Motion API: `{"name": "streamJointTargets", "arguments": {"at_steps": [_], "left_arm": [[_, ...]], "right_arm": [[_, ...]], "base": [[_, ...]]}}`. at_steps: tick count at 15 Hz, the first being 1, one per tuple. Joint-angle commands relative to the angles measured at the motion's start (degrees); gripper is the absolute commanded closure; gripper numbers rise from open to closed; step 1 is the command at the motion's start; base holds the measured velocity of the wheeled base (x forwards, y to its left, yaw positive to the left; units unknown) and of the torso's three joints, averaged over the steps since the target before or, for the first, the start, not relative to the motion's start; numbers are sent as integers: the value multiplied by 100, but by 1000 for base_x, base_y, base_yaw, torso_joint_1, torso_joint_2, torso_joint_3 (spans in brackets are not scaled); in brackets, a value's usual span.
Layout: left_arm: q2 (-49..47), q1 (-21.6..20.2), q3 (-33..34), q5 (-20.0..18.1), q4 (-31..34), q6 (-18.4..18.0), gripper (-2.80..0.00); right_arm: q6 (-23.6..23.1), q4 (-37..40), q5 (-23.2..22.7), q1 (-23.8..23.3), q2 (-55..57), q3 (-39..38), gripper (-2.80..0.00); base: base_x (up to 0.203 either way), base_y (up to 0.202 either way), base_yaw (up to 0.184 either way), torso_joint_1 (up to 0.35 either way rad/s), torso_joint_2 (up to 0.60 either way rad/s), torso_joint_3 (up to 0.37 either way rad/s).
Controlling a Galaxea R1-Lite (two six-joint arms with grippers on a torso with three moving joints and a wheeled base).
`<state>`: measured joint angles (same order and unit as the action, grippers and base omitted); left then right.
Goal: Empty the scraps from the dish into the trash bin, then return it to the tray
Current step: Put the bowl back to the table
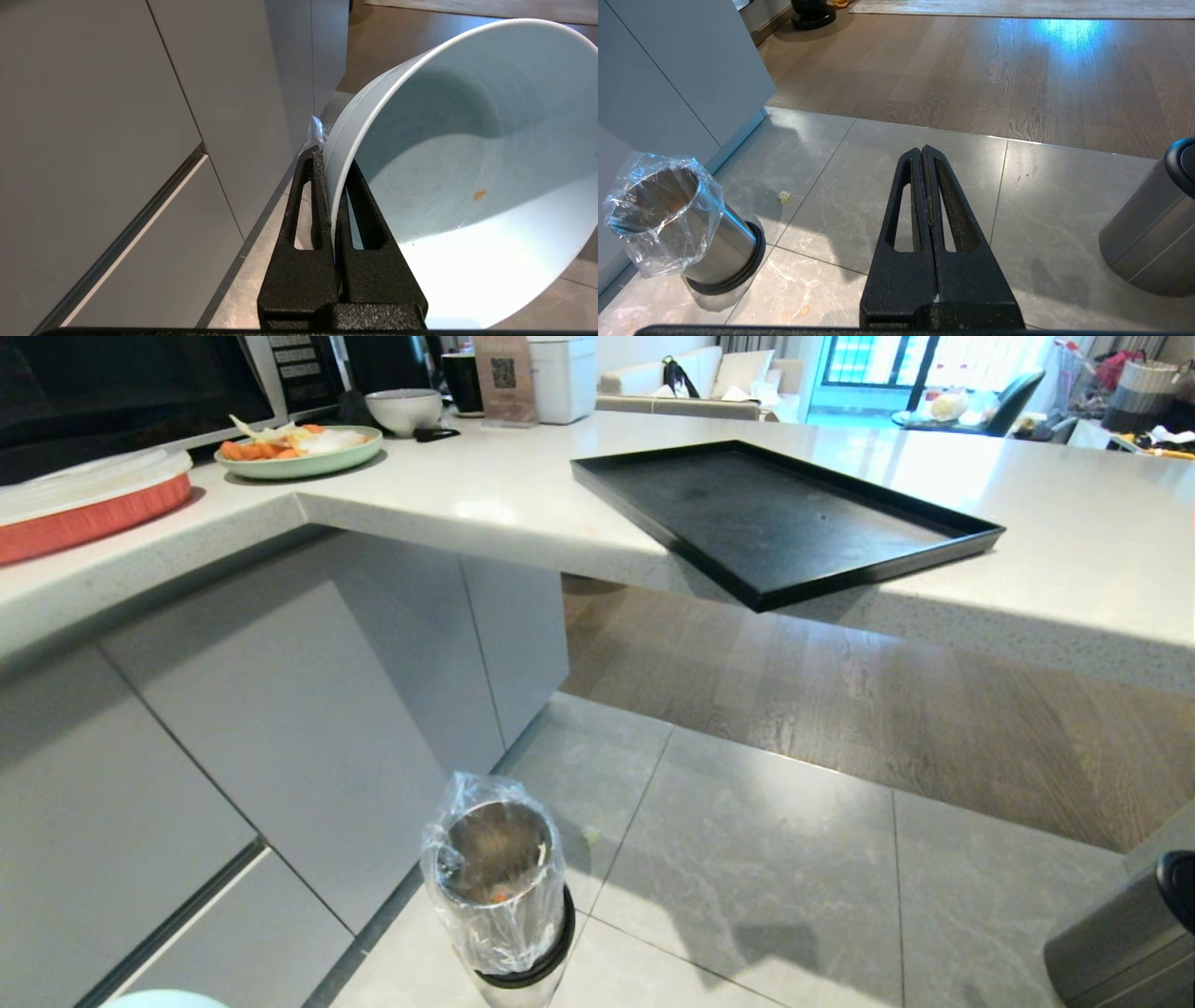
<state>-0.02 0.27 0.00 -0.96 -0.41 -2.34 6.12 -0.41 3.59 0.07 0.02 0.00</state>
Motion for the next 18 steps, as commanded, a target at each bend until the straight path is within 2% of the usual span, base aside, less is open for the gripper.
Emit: {"name": "streamJointTargets", "arguments": {"at_steps": [1,9,18], "left_arm": [[-2,0,0,-1,-2,-3,0],[2,7,0,-9,-2,-3,0],[-4,0,0,-1,-2,-3,0]], "right_arm": [[4,-2,1,1,-2,0,0],[5,-2,1,1,5,0,0],[4,2,1,1,6,0,0]], "base": [[0,0,0,0,0,0],[1,2,-11,0,1,0],[4,7,-172,3,3,2]]}}
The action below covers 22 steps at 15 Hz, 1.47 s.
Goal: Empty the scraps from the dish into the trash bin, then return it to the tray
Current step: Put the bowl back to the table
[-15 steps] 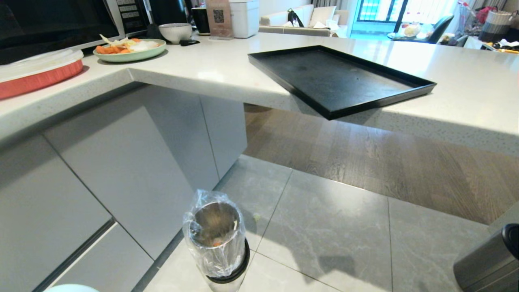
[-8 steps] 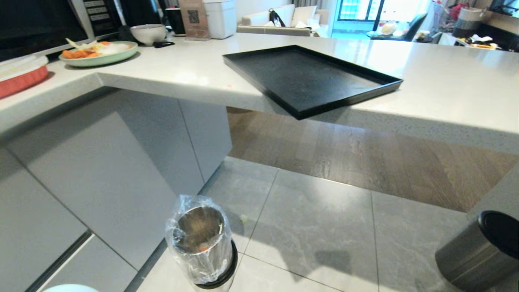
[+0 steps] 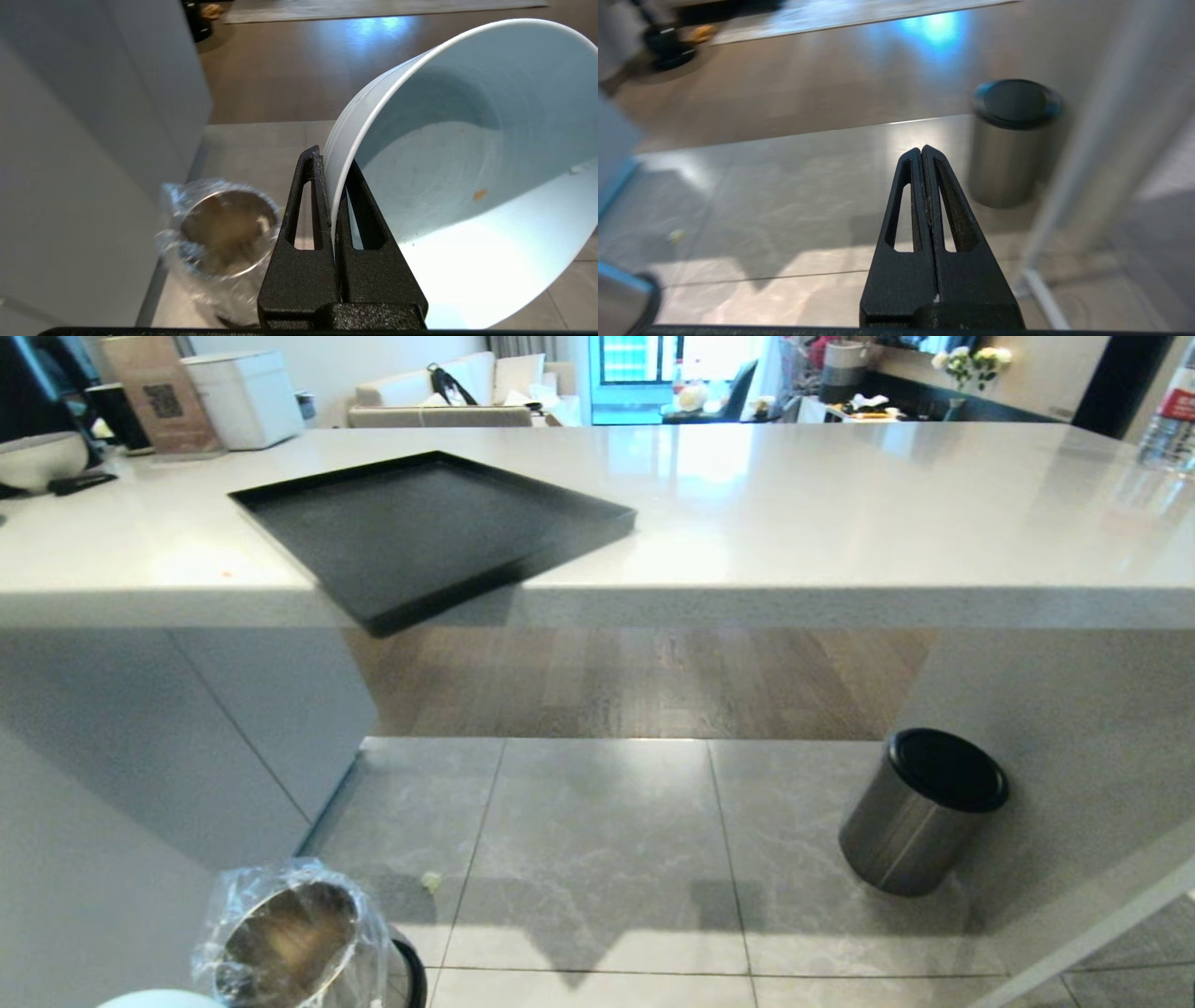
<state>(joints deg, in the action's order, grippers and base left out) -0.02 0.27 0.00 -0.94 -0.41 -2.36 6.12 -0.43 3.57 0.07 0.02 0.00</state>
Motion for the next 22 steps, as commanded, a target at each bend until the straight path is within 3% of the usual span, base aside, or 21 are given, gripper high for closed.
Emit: {"name": "streamJointTargets", "arguments": {"at_steps": [1,4,22], "left_arm": [[2,0,0,-7,-2,-1,0],[1,0,0,-9,-2,-1,0],[2,0,0,-12,-2,8,0]], "right_arm": [[3,-1,3,1,2,0,0],[3,-1,3,1,-2,0,0],[3,-1,3,1,-2,0,0]], "base": [[-3,11,-177,-3,2,0],[-1,5,-133,3,2,1],[0,0,0,0,0,0]]}}
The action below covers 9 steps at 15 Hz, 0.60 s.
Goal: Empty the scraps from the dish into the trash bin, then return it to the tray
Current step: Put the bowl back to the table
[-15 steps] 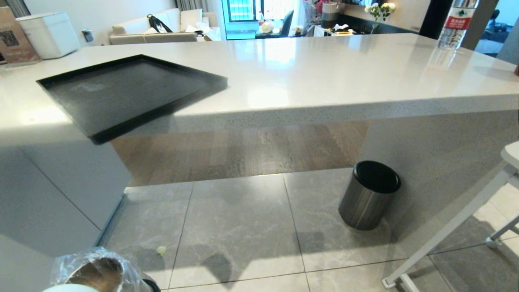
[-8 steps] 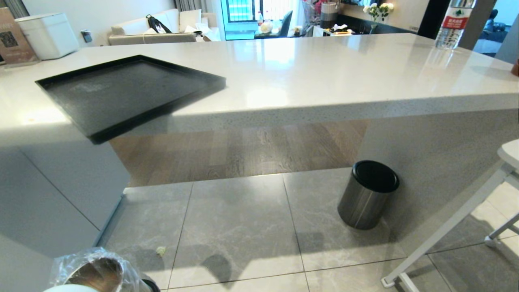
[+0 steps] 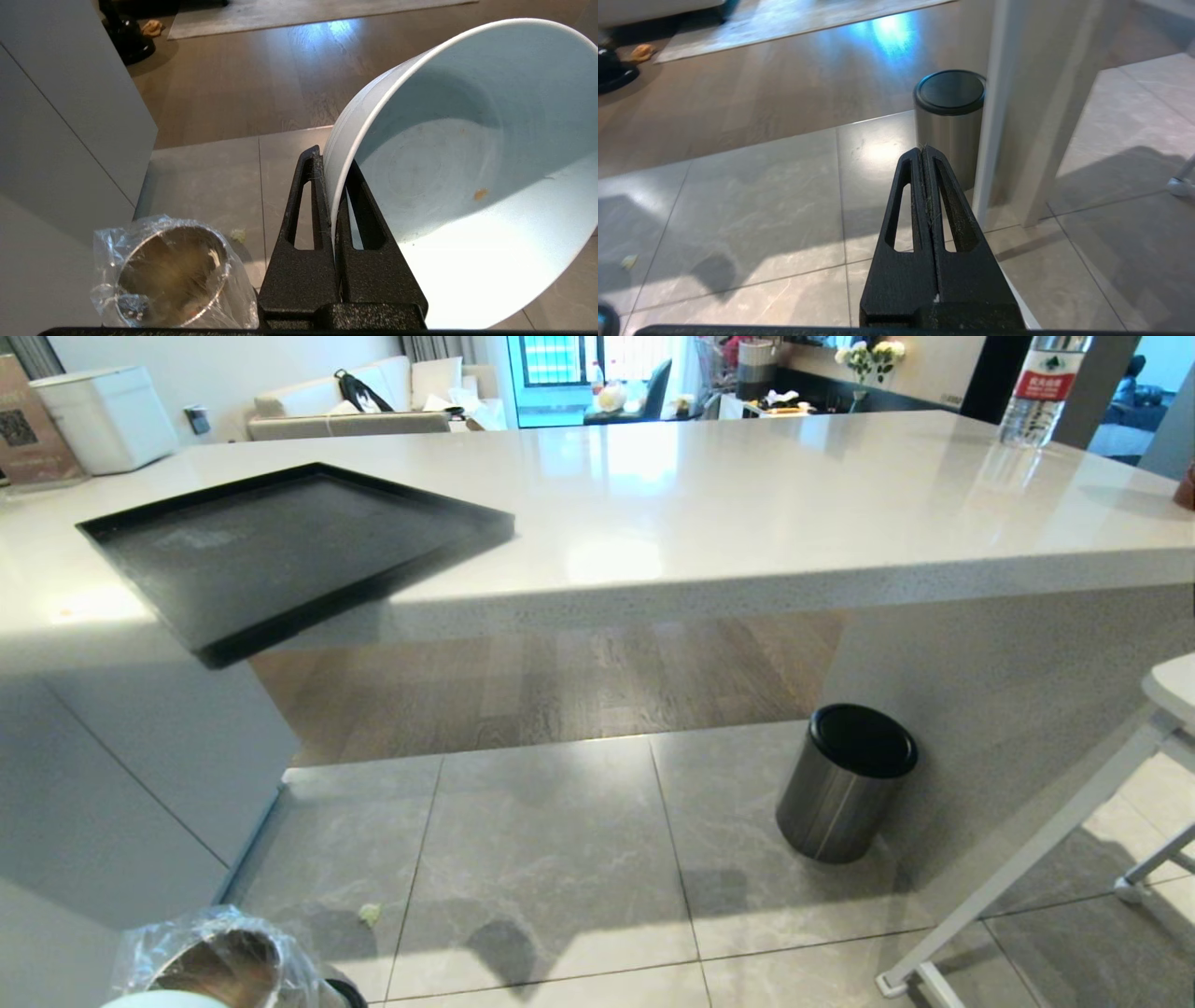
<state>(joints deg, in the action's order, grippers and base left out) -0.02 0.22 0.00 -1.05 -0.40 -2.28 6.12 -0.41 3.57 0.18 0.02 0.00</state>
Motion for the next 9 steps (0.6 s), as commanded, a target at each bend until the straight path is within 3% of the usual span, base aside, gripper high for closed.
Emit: {"name": "streamJointTargets", "arguments": {"at_steps": [1,9], "left_arm": [[1,4,0,0,-4,-1,0],[2,4,0,9,-4,-9,0]], "right_arm": [[3,-3,3,-9,-2,0,0],[3,-3,3,-9,-2,0,0]], "base": [[-2,70,-10,6,-3,2],[0,183,-2,0,0,2]]}}
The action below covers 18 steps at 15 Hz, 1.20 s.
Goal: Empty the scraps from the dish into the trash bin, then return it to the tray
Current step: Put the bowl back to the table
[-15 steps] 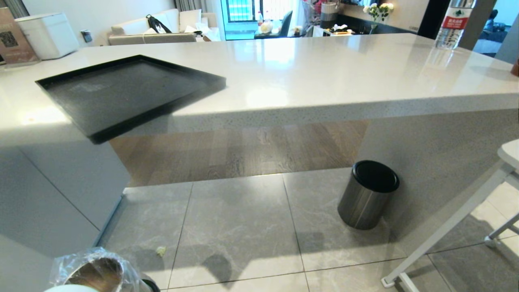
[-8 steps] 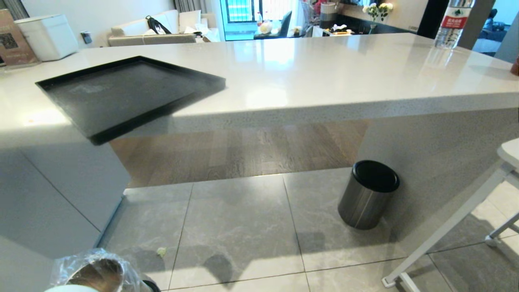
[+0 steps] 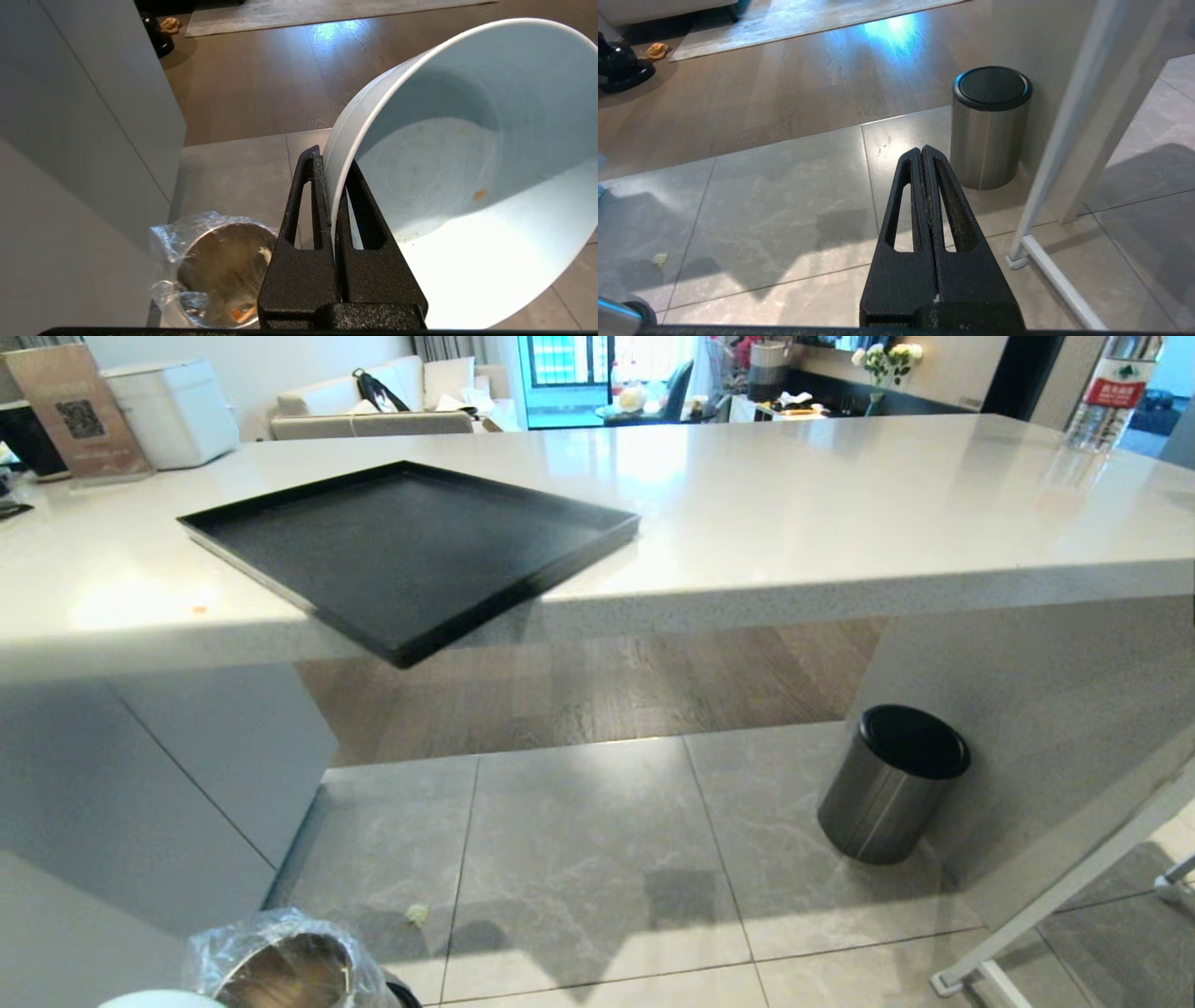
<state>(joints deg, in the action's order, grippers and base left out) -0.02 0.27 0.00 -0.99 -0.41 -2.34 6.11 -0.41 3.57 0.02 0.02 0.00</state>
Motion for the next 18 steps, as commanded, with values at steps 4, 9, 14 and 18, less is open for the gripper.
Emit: {"name": "streamJointTargets", "arguments": {"at_steps": [4,9,14,18], "left_arm": [[1,-1,0,-3,-2,-3,0],[2,-1,0,-6,-2,-3,0],[2,-1,0,3,-2,-3,0],[2,-1,0,-6,-2,-3,0]], "right_arm": [[4,-2,3,6,-2,0,0],[4,-2,3,6,-2,0,0],[-49,5,3,6,-2,0,0],[-31,5,3,6,-2,0,0]], "base": [[0,48,-1,4,2,0],[0,0,0,0,0,0],[0,0,0,-10,-100,-112],[0,0,0,-7,-394,-398]]}}
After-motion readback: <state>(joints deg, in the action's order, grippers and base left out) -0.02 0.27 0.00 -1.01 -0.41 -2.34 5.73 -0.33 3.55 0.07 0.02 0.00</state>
